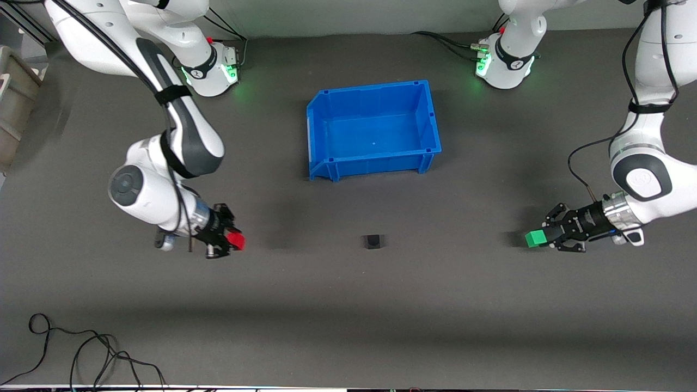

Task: Attach green and red cubes to black cube
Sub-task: 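Carry the red cube with the right gripper while the left gripper carries the green cube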

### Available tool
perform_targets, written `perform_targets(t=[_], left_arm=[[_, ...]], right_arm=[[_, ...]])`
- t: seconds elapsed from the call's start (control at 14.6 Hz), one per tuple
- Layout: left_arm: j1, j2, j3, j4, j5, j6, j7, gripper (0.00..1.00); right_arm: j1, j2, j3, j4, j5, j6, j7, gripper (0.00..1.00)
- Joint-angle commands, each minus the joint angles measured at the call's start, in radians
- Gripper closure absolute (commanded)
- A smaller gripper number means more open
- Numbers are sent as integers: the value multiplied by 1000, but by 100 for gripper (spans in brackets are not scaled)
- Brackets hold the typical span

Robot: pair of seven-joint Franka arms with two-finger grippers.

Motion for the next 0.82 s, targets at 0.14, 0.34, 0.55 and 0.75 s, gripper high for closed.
perform_targets(t=[0.14,0.34,0.55,0.75], left_arm=[[-190,62,9,130,12,-15,-107,78],[-313,118,9,202,1,20,-127,79],[-410,178,9,253,7,60,-141,85],[-497,224,9,282,5,107,-144,85]], right_arm=[[70,179,17,274,2,-169,92,76],[84,251,127,296,-123,-169,162,76],[173,337,151,372,-188,-160,259,76],[232,432,151,452,-194,-102,307,76]])
